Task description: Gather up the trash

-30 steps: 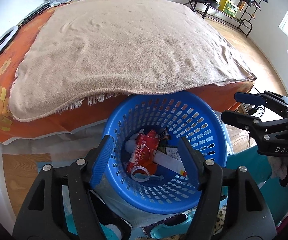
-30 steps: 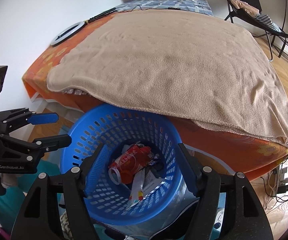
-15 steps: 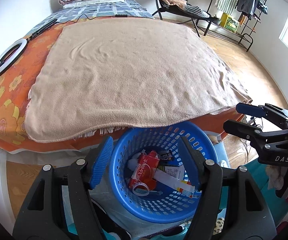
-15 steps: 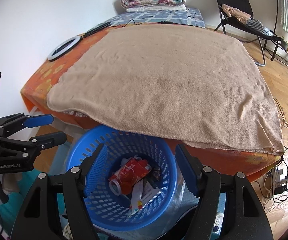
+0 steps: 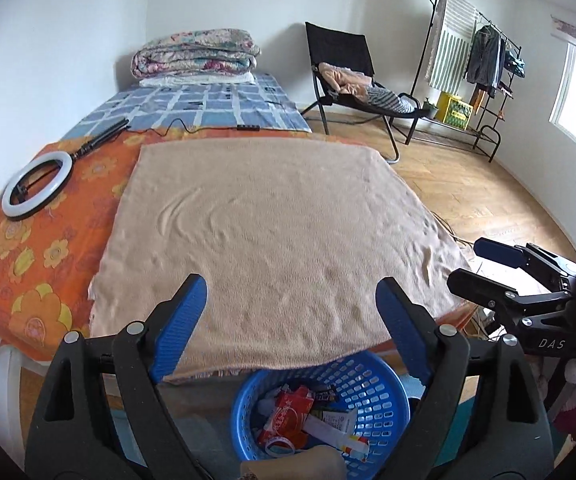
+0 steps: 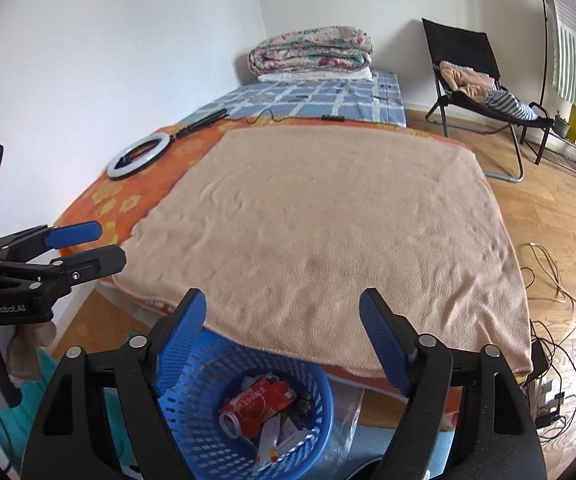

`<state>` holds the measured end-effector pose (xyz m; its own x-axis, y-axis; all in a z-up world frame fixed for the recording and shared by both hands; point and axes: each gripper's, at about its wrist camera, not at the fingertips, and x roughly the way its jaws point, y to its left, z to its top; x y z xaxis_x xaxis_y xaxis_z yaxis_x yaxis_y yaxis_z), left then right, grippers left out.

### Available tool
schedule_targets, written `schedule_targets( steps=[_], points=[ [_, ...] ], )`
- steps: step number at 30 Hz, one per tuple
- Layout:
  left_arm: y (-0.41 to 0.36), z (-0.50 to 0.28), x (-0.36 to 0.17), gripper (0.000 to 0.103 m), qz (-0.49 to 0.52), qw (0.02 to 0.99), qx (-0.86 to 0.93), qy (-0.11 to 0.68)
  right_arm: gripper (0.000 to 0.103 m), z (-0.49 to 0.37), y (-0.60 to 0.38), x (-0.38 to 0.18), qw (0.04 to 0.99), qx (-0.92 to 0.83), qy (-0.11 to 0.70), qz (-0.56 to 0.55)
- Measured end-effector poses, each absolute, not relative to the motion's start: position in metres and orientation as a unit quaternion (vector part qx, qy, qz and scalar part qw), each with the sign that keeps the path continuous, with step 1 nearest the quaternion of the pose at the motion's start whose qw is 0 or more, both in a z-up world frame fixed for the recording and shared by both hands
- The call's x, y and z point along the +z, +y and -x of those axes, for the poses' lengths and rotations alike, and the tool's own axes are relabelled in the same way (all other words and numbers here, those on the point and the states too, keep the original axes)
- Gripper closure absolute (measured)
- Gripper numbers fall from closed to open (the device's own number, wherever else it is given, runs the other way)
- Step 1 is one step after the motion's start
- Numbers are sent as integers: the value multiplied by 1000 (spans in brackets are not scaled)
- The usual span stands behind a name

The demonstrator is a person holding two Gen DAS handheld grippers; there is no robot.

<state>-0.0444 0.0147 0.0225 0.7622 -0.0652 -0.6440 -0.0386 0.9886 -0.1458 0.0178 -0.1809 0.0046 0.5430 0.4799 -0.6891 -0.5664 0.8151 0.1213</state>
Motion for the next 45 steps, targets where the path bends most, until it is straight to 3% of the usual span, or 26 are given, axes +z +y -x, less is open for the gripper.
schedule_targets(
  steps=[12,21,45],
  points=[
    [13,19,40,2,62,948,-4,313,22,-52,-179,28,890,300,340,35],
    [30,8,14,1,87,935,15,343,22,-69,-181,5,880,302,367,6],
    [34,8,10,1,103,930,19,351,22,-66,-173,-2,878,294,378,14]
  ],
)
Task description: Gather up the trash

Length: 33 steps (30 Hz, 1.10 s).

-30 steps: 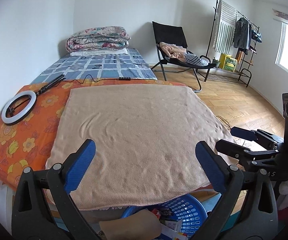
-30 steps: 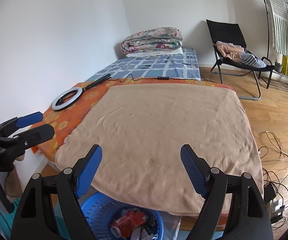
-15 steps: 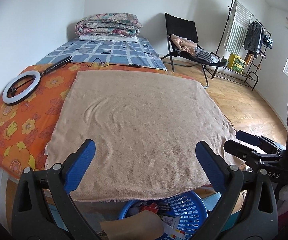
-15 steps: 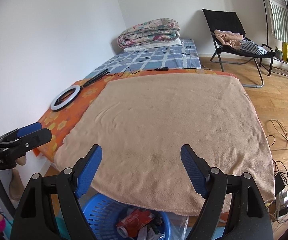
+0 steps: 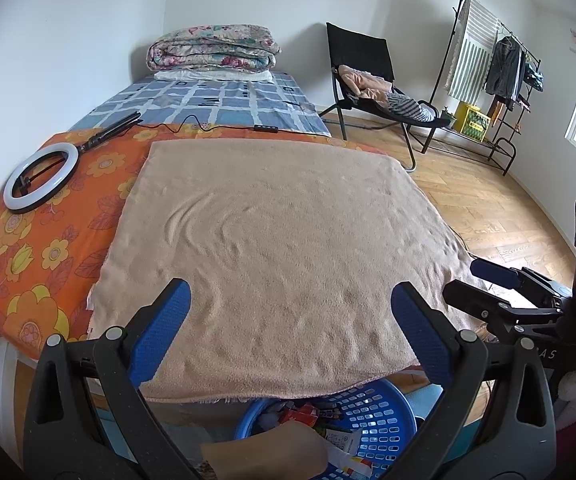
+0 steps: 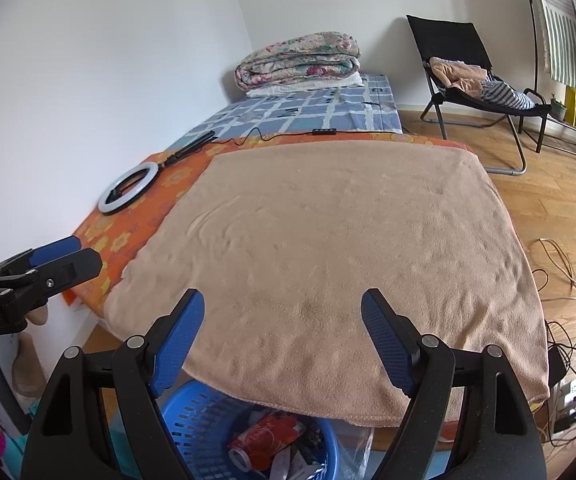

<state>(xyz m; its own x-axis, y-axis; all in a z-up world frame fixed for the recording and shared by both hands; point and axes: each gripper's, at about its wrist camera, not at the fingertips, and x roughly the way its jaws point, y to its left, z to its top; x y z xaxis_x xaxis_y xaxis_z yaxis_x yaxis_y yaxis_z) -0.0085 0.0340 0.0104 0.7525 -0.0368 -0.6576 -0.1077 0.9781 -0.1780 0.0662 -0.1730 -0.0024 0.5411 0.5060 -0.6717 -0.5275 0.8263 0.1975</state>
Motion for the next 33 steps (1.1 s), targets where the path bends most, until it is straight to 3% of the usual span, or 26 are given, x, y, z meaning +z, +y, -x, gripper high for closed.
schedule_targets(
  steps=[33],
  points=[
    [32,9,11,1,101,931,20,351,22,-65,-171,-4,874,298,383,9]
  ],
)
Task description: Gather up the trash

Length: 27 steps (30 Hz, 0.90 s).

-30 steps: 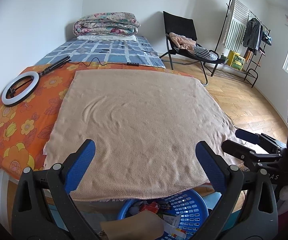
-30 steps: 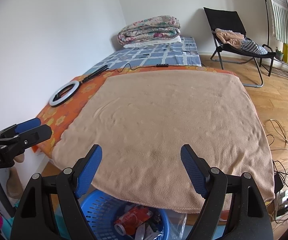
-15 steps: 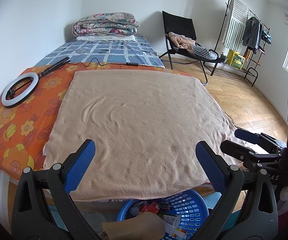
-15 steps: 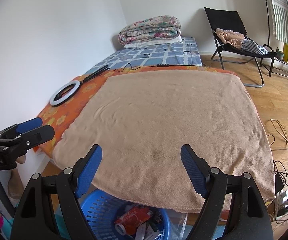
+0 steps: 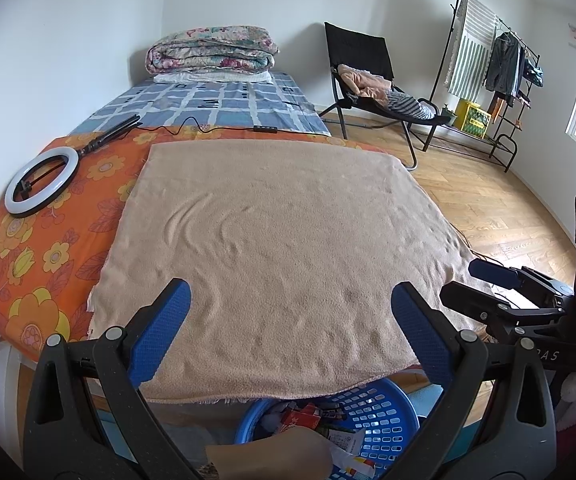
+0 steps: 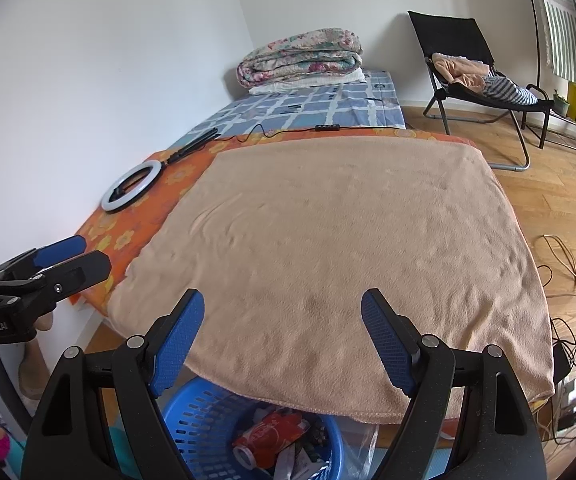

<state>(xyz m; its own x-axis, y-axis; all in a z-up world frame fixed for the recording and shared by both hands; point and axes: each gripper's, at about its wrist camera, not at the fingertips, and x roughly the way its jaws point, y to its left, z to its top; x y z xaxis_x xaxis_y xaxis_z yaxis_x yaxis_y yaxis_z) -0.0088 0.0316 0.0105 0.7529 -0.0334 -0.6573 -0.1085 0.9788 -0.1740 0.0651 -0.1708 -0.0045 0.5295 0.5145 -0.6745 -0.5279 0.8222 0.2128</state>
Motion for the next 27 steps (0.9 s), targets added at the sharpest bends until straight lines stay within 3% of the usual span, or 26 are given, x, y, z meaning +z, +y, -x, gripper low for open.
schedule_targets(
  steps=[27],
  points=[
    [36,7,11,1,96,932,22,350,22,-64,-169,-10,870,302,390,6]
  ],
)
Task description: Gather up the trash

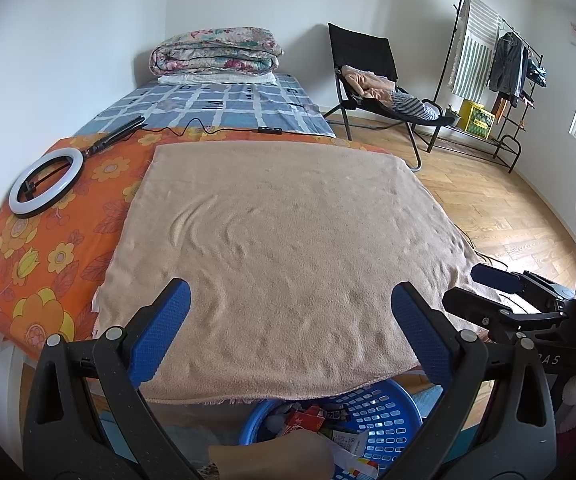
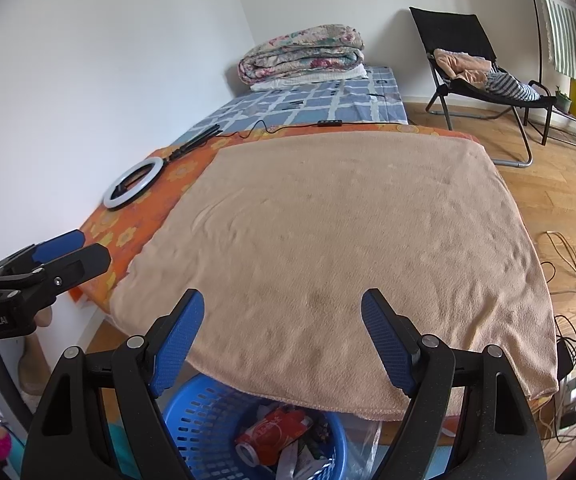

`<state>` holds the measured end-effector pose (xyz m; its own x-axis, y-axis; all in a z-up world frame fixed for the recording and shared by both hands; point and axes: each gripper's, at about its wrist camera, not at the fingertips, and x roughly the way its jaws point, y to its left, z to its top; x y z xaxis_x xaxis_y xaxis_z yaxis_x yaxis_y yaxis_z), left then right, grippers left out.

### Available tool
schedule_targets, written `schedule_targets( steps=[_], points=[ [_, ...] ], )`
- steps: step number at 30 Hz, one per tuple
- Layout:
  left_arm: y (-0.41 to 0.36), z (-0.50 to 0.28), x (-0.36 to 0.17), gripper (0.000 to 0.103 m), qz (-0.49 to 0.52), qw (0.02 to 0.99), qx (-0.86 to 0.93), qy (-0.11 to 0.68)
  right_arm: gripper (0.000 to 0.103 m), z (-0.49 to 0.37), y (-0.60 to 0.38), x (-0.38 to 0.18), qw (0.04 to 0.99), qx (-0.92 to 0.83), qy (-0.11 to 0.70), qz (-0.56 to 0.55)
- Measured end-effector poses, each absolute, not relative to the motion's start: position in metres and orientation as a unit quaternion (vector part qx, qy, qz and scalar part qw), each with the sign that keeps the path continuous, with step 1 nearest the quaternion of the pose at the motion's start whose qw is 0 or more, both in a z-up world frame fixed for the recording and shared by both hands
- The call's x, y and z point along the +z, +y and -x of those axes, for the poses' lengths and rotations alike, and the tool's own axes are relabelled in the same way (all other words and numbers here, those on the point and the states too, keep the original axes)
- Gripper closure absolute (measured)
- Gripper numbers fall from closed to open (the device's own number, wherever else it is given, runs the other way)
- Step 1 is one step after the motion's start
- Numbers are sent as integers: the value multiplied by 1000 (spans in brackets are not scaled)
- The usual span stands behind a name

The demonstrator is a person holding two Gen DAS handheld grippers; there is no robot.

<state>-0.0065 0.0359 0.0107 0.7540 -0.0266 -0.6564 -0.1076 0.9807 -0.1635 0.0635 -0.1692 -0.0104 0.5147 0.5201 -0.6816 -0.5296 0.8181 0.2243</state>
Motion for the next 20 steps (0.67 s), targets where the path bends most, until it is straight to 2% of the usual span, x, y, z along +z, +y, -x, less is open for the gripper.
schedule_targets(
  steps=[20],
  points=[
    [47,9,10,1,94,933,23,348,22,-63,-169,-11,869,302,392,5]
  ],
)
